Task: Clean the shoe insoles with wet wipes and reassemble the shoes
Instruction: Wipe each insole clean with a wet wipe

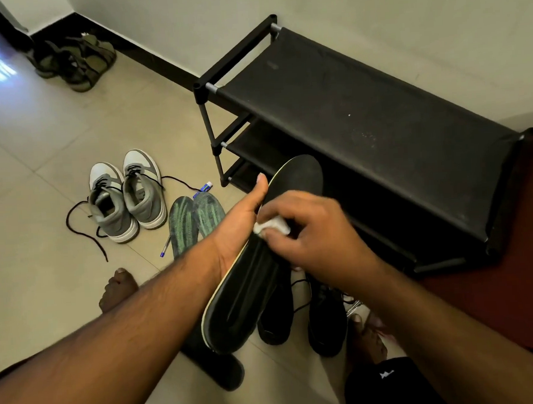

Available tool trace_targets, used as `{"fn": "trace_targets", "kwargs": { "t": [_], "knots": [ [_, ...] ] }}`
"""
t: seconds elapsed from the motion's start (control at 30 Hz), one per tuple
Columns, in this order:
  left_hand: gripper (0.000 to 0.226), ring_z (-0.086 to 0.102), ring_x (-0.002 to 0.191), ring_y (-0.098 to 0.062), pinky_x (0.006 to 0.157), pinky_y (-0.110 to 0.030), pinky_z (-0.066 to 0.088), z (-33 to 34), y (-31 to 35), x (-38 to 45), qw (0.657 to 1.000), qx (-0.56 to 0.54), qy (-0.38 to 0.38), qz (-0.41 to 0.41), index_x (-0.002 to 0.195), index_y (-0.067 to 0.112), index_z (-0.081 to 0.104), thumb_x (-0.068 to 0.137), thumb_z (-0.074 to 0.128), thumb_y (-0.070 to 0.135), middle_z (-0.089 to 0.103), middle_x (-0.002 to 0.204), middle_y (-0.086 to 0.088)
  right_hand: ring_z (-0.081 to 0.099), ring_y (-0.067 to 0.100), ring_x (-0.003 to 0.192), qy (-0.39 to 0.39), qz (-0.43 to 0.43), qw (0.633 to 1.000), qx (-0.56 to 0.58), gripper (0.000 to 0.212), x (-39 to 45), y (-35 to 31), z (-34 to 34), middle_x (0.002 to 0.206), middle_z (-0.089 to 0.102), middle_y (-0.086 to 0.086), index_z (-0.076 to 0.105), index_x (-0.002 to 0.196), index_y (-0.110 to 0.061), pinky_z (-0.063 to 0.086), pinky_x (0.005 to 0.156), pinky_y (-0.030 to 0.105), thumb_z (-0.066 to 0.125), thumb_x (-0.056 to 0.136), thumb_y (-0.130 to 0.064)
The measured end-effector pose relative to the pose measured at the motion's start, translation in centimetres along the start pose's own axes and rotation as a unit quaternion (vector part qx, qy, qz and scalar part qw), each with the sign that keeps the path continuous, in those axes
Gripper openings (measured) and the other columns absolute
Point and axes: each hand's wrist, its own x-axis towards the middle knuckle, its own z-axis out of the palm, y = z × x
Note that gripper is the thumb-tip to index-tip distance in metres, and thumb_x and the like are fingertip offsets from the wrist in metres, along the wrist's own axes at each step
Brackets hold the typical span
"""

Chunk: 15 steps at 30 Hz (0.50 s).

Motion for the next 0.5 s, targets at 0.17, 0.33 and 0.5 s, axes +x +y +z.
{"fn": "trace_targets", "kwargs": {
  "t": [0.17,0.33,0.5],
  "knots": [
    [0.071,0.067,0.093,-0.032,0.080,-0.047,0.053,1.2,-0.7,-0.8,0.998,0.008,-0.037,-0.041,0.113,0.007,0.070,0.088,0.044,0.068,0.070,0.106,-0.019,0.059,0.005,0.083,0.159,0.132,0.977,-0.058,0.013,1.4,4.1,-4.3,0.087,0.068,-0.003,0.071,0.085,-0.015,0.044,0.074,0.013,0.069,0.077,-0.005],
    [0.070,0.068,0.089,-0.034,0.079,-0.051,0.052,1.2,-0.1,-1.0,0.999,-0.010,-0.028,-0.019,0.103,0.008,0.076,0.091,0.041,0.066,0.071,0.101,-0.020,0.061,0.005,0.083,0.113,0.087,0.989,-0.050,0.013,0.9,3.3,-3.3,0.088,0.068,-0.004,0.071,0.087,-0.013,0.046,0.077,0.015,0.069,0.077,-0.005],
    [0.070,0.069,0.067,-0.033,0.066,-0.046,0.060,0.2,0.2,-0.7,0.998,-0.047,-0.022,-0.028,0.082,0.004,0.078,0.093,0.043,0.063,0.069,0.082,-0.022,0.061,0.015,0.084,-0.047,-0.048,0.995,-0.075,0.015,0.2,1.7,-0.8,0.089,0.065,0.002,0.070,0.092,-0.008,0.050,0.076,0.026,0.063,0.078,-0.005]
  ]
}}
